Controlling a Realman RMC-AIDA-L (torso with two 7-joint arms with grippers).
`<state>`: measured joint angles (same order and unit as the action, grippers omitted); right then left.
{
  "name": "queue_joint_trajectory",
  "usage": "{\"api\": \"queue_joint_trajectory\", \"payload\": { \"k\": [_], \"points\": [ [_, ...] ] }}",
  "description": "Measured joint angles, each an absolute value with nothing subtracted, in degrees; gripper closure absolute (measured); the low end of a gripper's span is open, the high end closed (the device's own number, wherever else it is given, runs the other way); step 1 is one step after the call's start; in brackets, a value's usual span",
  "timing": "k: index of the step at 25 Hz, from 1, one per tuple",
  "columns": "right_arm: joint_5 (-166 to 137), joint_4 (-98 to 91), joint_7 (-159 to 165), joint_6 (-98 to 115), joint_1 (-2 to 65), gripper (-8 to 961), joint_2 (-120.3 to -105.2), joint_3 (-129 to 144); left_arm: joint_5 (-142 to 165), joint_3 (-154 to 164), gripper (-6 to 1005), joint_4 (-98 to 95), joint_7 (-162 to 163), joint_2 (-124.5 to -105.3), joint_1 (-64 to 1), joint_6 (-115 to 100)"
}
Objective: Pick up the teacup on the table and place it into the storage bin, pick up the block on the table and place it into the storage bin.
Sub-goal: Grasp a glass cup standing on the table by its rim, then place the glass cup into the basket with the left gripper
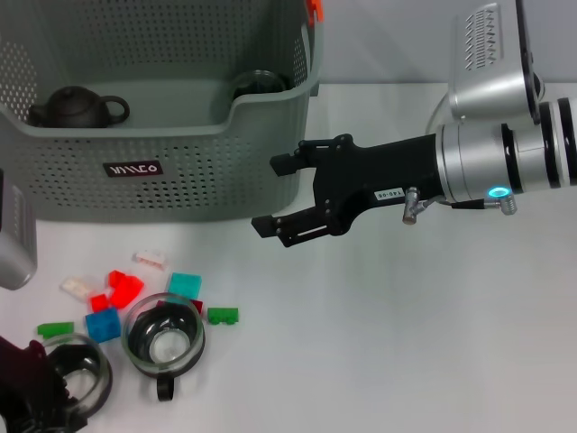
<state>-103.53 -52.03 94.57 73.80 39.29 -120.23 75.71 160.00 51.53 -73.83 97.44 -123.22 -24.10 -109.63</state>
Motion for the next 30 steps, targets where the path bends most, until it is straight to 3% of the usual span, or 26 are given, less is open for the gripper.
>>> {"api": "queue_joint_trajectory", "payload": {
  "k": [6, 30],
  "points": [
    [-103.53, -52.04, 94.51, 73.92, 39.29, 22, -120.23, 75.64, 160.01, 51.52, 895, -73.92, 97.44, -123.22, -24.09, -109.59],
    [-103.56, -52.03, 92.90, 73.90, 38.73, 29, -120.17, 74.01, 156.46, 38.55, 956, -78.63, 97.68, -122.60, -28.00, -115.11]
  ]
}}
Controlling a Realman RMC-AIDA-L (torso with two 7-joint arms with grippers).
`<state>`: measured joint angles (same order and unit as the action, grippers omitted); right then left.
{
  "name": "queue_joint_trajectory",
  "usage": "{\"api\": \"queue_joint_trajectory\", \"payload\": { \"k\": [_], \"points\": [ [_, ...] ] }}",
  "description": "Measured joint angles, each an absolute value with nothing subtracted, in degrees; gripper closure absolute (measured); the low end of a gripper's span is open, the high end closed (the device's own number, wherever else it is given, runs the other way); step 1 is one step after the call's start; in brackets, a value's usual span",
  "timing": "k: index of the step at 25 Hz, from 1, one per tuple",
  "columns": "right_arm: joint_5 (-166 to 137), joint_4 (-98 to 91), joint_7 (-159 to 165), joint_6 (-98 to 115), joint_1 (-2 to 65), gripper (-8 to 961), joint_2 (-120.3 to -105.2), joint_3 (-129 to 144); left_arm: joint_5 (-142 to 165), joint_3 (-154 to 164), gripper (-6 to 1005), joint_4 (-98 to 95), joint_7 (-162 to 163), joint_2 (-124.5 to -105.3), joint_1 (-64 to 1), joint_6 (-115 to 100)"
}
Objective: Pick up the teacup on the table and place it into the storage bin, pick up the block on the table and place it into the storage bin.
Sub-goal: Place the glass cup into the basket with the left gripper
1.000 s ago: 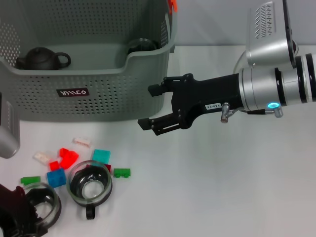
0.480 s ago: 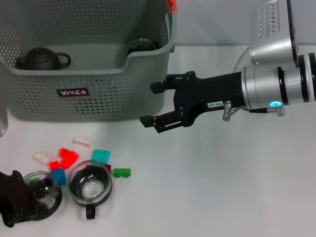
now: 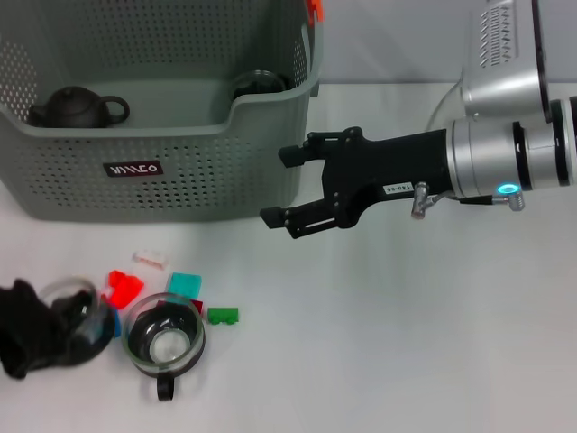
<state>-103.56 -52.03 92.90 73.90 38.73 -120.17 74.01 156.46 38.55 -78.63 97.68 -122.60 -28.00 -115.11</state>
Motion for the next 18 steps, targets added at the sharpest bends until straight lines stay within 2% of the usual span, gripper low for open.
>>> {"api": "queue_joint_trajectory", "payload": {
  "k": [9, 18],
  "points": [
    [-103.99, -51.58, 92.90, 74.57, 38.40, 30, -119.88, 72.71, 148.27, 31.83, 956, -80.53, 99.75, -121.19, -29.29, -117.15],
    [-103.99, -51.50, 92.95, 75.59, 38.27, 31, -119.76, 71.87, 124.17, 30.98, 956, -75.02, 107.86, -115.88, -30.76, -117.37]
  ]
}}
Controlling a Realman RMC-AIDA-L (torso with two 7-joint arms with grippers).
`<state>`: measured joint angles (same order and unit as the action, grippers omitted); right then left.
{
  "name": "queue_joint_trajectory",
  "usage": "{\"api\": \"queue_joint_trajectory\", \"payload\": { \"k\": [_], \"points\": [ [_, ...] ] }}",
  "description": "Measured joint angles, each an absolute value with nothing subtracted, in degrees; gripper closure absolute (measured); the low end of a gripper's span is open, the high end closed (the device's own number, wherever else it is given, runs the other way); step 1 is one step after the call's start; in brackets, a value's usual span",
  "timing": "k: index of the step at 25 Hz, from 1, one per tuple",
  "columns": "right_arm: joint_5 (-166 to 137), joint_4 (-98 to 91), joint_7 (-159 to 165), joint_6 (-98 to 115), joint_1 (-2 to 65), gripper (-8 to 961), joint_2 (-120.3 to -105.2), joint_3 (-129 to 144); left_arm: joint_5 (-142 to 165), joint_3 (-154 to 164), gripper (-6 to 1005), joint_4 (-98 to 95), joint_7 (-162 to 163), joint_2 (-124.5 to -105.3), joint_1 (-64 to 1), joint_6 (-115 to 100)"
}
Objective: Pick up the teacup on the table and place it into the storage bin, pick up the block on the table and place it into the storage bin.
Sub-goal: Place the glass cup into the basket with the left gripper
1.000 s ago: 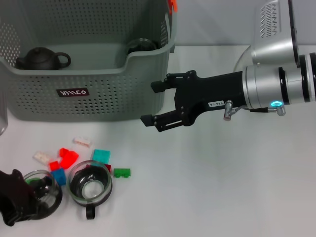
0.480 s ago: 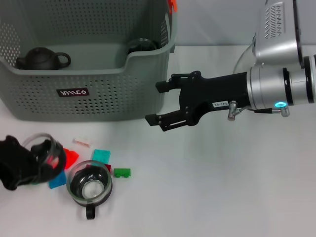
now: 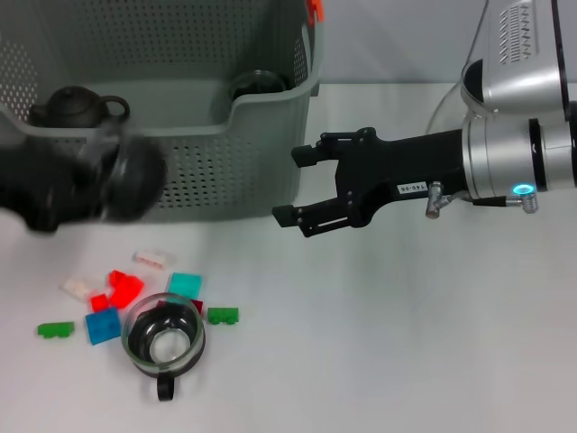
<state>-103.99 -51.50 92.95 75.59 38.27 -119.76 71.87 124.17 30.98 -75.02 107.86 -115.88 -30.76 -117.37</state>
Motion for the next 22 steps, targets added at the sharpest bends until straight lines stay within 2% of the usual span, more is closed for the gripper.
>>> {"api": "queue_joint_trajectory", "payload": {
  "k": [5, 14, 17, 22],
  "points": [
    [-103.99, -51.50, 93.43, 76.38, 38.28, 31, -119.77, 71.60, 118.75, 29.71, 957, -71.97, 109.56, -113.89, -36.06, -113.73],
    [-103.97, -51.27, 93.59, 77.52, 37.96, 32, -119.90, 70.57, 123.88, 38.69, 957, -56.64, 114.96, -109.23, -45.79, -85.36],
    [-103.97, -51.04, 93.61, 77.52, 38.06, 32, -119.97, 70.57, 127.03, 42.48, 957, -50.19, 115.27, -109.07, -48.56, -75.94],
    [-103.97, -50.75, 93.68, 77.48, 38.37, 33, -119.97, 70.50, 131.83, 45.85, 957, -41.49, 115.43, -110.04, -52.79, -64.46]
  ]
}}
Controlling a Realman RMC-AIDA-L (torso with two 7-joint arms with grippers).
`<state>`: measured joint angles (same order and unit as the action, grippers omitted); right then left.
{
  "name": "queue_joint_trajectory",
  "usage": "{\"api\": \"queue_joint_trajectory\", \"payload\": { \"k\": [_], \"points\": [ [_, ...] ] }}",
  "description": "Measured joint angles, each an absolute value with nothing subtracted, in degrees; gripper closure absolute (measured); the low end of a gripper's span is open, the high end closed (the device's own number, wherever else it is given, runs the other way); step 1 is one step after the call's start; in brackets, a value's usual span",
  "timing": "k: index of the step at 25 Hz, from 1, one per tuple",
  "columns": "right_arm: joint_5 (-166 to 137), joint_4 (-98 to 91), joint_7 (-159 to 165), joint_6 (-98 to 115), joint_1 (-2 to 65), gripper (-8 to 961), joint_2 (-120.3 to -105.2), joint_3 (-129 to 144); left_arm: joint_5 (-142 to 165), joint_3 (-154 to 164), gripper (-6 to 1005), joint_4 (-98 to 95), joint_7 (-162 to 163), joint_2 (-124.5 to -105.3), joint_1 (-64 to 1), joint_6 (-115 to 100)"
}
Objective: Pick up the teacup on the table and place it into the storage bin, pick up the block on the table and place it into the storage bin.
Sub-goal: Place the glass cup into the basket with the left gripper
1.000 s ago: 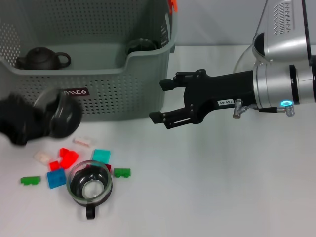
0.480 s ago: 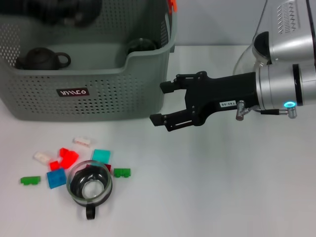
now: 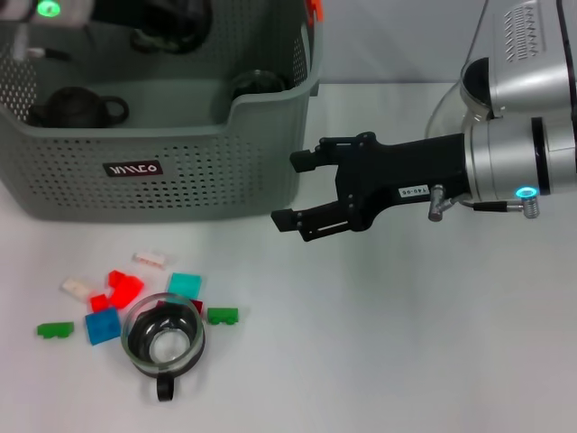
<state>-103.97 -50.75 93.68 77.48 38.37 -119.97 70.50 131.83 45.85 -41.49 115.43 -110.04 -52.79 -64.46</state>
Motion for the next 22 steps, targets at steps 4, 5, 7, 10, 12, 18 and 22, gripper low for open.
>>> {"api": "queue_joint_trajectory", "payload": {
  "k": [4, 5, 7, 10, 12, 18, 22],
  "points": [
    [-103.97, -50.70, 93.69, 77.48, 38.47, 33, -120.04, 70.52, 133.83, 48.80, 957, -38.96, 115.45, -111.91, -54.02, -57.71],
    [-103.97, -50.68, 93.69, 77.46, 38.47, 33, -120.04, 70.53, 134.21, 49.53, 957, -38.71, 115.46, -112.30, -54.15, -56.59],
    [-103.97, -50.64, 93.68, 77.36, 38.47, 33, -120.05, 70.57, 135.42, 50.56, 957, -38.42, 115.46, -113.30, -54.38, -54.54],
    [-103.97, -50.31, 93.46, 77.18, 38.44, 34, -120.06, 70.64, 137.32, 51.28, 957, -38.34, 115.47, -114.71, -54.45, -52.44],
    [-103.97, -49.92, 93.27, 77.13, 38.44, 34, -120.06, 70.63, 137.94, 51.53, 956, -38.31, 115.48, -115.28, -54.32, -51.54],
    [-103.98, -49.76, 93.11, 77.06, 38.49, 34, -120.01, 70.57, 138.11, 51.60, 956, -38.54, 116.85, -115.51, -54.02, -51.45],
    [-103.98, -49.76, 93.04, 77.07, 38.50, 35, -120.00, 70.59, 138.14, 51.65, 902, -38.68, 117.18, -115.33, -53.72, -51.63]
  ]
}}
